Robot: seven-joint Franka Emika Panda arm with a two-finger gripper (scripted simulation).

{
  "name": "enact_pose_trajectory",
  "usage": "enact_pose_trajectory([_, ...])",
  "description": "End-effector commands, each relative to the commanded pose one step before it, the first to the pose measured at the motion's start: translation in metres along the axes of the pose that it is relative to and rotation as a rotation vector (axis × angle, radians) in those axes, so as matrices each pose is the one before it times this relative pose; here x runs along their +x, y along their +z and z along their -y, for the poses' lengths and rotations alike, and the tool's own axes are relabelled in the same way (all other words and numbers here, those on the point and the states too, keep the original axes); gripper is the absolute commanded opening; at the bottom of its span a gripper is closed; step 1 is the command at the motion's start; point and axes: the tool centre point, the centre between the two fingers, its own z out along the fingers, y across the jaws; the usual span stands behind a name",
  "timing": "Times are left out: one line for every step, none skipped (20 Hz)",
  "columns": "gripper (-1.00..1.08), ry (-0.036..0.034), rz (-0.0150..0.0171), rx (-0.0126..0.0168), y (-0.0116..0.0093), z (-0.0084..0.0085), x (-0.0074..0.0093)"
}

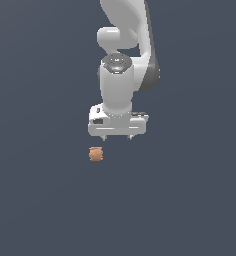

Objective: Pick up the object and move it to a goal position.

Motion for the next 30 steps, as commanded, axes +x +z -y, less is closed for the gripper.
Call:
enact_pose_trajectory([1.0, -0.00026, 0.00815, -0.0004, 0.01415, -0.01579, -0.00102])
enact_pose_trajectory([1.0, -0.00077, 0.0035, 0.00003, 0.0069, -0.00764, -0.00056])
enact_pose_trajectory([1.0, -0.00085, 0.00387, 0.0001, 0.0076, -0.00836, -0.00079])
enact_pose_trajectory([1.0, -0.00094, 0.00426, 0.00019, 0.00832, -0.00907, -0.00107])
enact_pose_trajectory([1.0, -0.00093, 0.00426, 0.00028, 0.00844, -0.00923, -0.00133])
enact_pose_trajectory([1.0, -0.00086, 0.00392, 0.00033, 0.0078, -0.00848, -0.00143])
enact_pose_trajectory([1.0, -0.00078, 0.00355, 0.00037, 0.00712, -0.00773, -0.00148])
enact_pose_trajectory([1.0, -0.0007, 0.00321, 0.00039, 0.00645, -0.00697, -0.00147])
enact_pose_trajectory([1.0, -0.00064, 0.00291, 0.0004, 0.00581, -0.00621, -0.00143])
enact_pose_trajectory([1.0, -0.00057, 0.00258, 0.00039, 0.00514, -0.00546, -0.00134])
enact_pose_trajectory([1.0, -0.00046, 0.00211, 0.00034, 0.00438, -0.00473, -0.00125])
enact_pose_trajectory([1.0, -0.00041, 0.00188, 0.00032, 0.00377, -0.00398, -0.00109])
enact_pose_trajectory([1.0, -0.00033, 0.00149, 0.00027, 0.00306, -0.00325, -0.00093])
enact_pose_trajectory([1.0, -0.00025, 0.00115, 0.00021, 0.00238, -0.00253, -0.00074])
enact_pose_trajectory([1.0, -0.00021, 0.00094, 0.00018, 0.00177, -0.00179, -0.00053])
enact_pose_trajectory([1.0, 0.0, 0.0, 0.0, 0.0007, -0.00114, -0.00039])
enact_pose_trajectory([1.0, -0.00015, 0.00066, 0.00013, 0.00066, -0.0003, -0.00005])
enact_pose_trajectory([1.0, 0.00229, 0.00063, -0.0003, -0.0013, 0.00105, -0.00009])
enact_pose_trajectory([1.0, 0.0, 0.0, 0.0, 0.0004, -0.00002, -0.00001])
enact_pose_trajectory([1.0, 0.0, 0.0, 0.0, 0.0012, -0.00005, -0.00003])
enact_pose_trajectory([1.0, 0.0, 0.0, 0.0, 0.00199, -0.00008, -0.00006])
enact_pose_trajectory([1.0, 0.0, 0.0, 0.0, 0.00278, -0.00012, -0.00008])
enact_pose_trajectory([1.0, 0.0, 0.0, 0.0, 0.00355, -0.00015, -0.00012])
enact_pose_trajectory([1.0, -0.00066, -0.00019, 0.0001, 0.00422, 0.00022, -0.00009])
enact_pose_trajectory([1.0, 0.0, 0.0, 0.0, 0.00507, -0.0002, -0.0002])
enact_pose_trajectory([1.0, 0.0, 0.0, 0.0, 0.00579, -0.00023, -0.00025])
enact_pose_trajectory([1.0, -0.00066, -0.00019, 0.0001, 0.00598, 0.00016, -0.00018])
enact_pose_trajectory([1.0, 0.0, 0.0, 0.0, 0.00533, -0.00022, -0.0002])
enact_pose_trajectory([1.0, 0.0, 0.0, 0.0, 0.00452, -0.0002, -0.00011])
enact_pose_trajectory([1.0, -0.00047, -0.00013, 0.00007, 0.00365, 0.0001, 0.00004])
